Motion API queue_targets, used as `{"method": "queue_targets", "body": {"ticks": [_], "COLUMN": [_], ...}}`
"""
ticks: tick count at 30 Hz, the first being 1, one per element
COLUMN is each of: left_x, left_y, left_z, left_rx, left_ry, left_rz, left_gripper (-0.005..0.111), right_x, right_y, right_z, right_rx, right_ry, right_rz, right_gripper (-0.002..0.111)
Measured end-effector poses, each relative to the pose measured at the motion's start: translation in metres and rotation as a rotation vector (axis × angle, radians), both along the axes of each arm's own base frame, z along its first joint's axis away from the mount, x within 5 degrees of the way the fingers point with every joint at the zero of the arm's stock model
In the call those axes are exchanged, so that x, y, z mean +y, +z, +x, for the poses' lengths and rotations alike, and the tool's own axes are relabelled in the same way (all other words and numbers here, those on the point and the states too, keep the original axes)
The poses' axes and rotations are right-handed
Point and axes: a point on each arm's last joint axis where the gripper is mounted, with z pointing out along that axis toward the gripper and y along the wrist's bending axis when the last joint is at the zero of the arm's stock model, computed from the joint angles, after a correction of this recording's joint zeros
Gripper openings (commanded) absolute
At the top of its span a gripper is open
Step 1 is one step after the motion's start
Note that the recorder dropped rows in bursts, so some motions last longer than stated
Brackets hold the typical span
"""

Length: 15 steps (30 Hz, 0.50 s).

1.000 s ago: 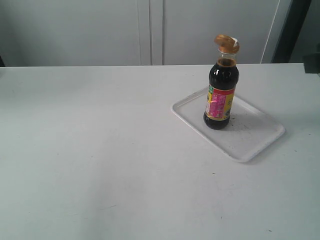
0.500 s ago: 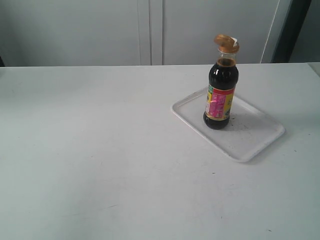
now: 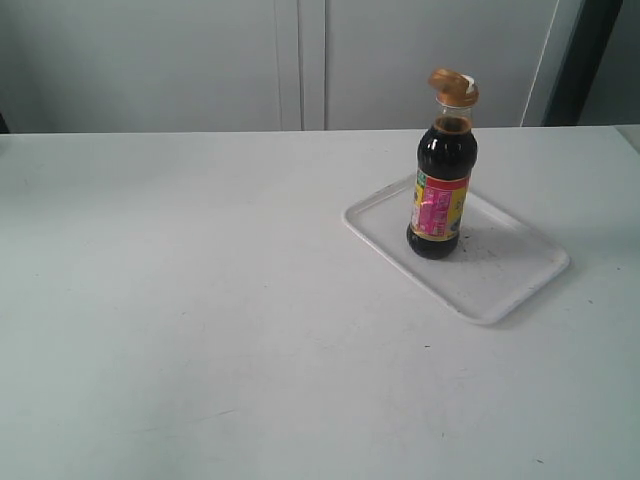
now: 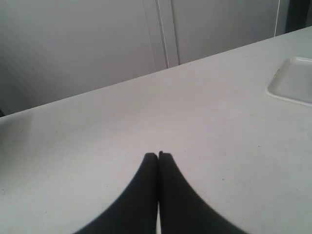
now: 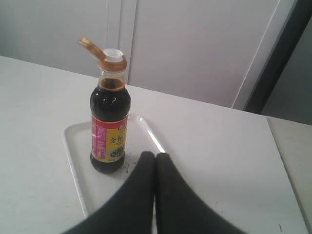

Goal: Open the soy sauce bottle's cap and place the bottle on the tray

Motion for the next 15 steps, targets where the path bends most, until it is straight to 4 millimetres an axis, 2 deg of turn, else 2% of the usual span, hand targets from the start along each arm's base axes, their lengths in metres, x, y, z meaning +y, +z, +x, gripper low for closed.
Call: {"method": "queue_targets", "body": {"ticks": [10, 15], "left_x": [-0.0001, -0.0001], "left_y": [0.0004, -0.0092], "left_z": [0.0002, -0.0008], "left_rx": [-0.015, -0.011], "left_ry": [-0.009, -0.018], "left_rz": [0.03, 0.054], "left_gripper": [0.0, 0.0], "right_x": [0.0, 0.0], "right_y": [0.0, 0.0], "right_z": [0.0, 0.0], "right_rx": [0.0, 0.0], "right_ry": [0.0, 0.0], "right_rz": [0.0, 0.0], "right_gripper": [0.0, 0.0]}}
